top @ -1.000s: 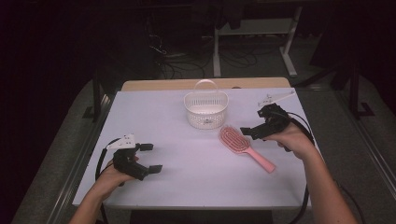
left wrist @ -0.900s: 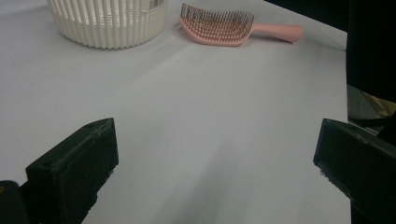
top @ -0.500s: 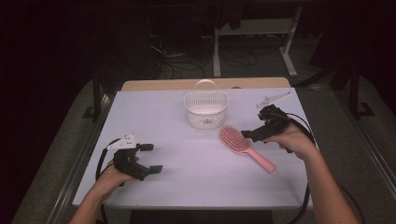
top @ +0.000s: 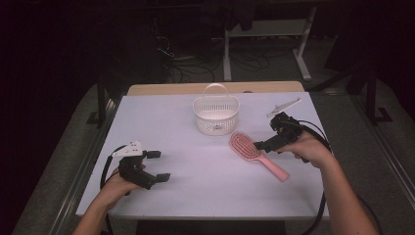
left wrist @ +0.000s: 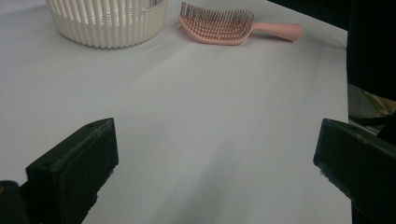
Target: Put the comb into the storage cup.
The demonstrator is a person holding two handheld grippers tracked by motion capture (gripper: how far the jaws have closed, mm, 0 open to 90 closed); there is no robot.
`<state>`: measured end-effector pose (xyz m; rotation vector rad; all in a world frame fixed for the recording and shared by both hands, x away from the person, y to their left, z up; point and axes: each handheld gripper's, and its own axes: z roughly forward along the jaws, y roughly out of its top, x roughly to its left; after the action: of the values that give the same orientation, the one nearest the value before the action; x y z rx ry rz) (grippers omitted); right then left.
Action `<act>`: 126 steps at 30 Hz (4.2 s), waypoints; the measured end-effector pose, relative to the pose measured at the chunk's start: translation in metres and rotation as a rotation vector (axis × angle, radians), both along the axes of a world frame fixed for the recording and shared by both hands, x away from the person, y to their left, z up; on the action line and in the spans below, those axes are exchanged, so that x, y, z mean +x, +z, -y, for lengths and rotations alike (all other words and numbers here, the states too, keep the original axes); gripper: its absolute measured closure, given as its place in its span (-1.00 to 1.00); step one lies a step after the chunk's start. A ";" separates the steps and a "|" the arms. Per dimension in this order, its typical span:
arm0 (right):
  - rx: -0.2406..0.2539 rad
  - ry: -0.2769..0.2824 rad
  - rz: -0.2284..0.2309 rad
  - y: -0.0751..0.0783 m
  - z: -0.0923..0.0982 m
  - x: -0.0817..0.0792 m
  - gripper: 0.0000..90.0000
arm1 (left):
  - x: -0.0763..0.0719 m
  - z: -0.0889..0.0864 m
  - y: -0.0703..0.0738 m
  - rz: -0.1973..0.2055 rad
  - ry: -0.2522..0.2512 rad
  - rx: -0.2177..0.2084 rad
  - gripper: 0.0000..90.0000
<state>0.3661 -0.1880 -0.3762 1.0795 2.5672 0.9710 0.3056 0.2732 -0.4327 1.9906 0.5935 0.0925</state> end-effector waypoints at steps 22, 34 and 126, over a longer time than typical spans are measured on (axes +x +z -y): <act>-0.096 -0.005 -0.085 -0.008 0.000 0.000 -0.99 | -0.001 0.000 0.000 0.000 0.001 -0.003 -1.00; -0.129 0.001 -0.116 -0.015 0.000 -0.001 -0.99 | -0.001 0.001 0.000 -0.002 -0.001 0.003 -1.00; -0.359 0.018 -0.306 -0.060 -0.031 0.003 0.49 | -0.003 0.004 -0.002 0.025 -0.008 0.028 -1.00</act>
<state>0.3688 -0.1574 -0.4360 1.1727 2.8423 0.3410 0.3025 0.2697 -0.4343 2.0164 0.5712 0.1211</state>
